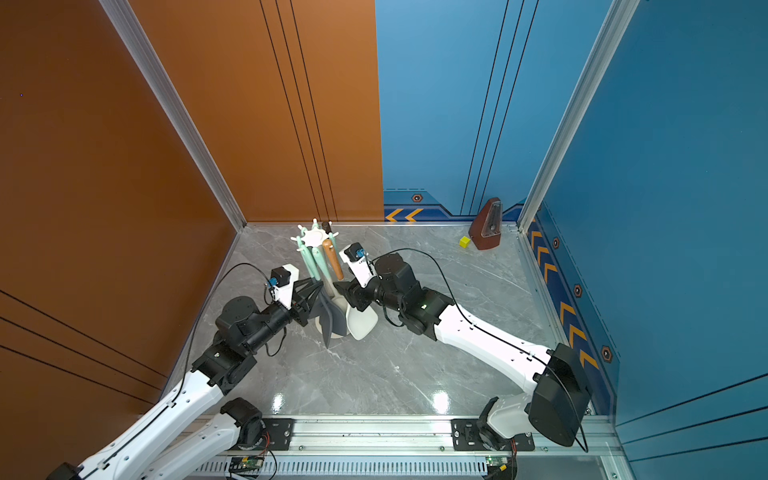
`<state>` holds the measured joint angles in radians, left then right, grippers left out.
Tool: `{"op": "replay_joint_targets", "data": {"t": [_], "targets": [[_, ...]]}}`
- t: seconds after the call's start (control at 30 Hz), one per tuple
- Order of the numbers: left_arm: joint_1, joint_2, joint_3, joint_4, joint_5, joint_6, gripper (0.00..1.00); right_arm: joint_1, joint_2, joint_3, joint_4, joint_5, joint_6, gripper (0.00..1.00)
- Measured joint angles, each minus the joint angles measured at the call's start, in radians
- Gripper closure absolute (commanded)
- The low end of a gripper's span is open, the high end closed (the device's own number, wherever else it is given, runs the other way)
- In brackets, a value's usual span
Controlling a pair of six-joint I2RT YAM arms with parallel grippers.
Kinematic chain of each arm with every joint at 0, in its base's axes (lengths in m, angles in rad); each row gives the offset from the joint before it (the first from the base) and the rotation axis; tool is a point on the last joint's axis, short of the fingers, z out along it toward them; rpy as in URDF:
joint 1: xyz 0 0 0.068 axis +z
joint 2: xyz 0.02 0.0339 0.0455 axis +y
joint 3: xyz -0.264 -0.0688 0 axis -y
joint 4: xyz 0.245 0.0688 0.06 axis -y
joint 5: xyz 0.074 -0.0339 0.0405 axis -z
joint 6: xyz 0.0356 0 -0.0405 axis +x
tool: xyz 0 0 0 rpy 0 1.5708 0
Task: Take the spatula off the kitchen utensil rack
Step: Take off the spatula from the rack.
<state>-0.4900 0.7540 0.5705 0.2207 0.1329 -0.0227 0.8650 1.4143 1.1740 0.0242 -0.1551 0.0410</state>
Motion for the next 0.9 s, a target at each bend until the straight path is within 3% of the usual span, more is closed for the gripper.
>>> {"op": "replay_joint_targets", "data": {"t": [0.17,0.5,0.9], "targets": [[0.000,0.000,0.000,0.000,0.000,0.000,0.73,0.000,0.003,0.000,0.015,0.000,0.003,0.58],[0.000,0.001,0.000,0.000,0.000,0.000,0.73,0.001,0.024,0.000,0.022,0.001,0.006,0.62],[0.000,0.001,0.000,0.001,0.000,0.000,0.74,0.014,0.026,0.000,0.022,0.001,-0.013,0.84]]}}
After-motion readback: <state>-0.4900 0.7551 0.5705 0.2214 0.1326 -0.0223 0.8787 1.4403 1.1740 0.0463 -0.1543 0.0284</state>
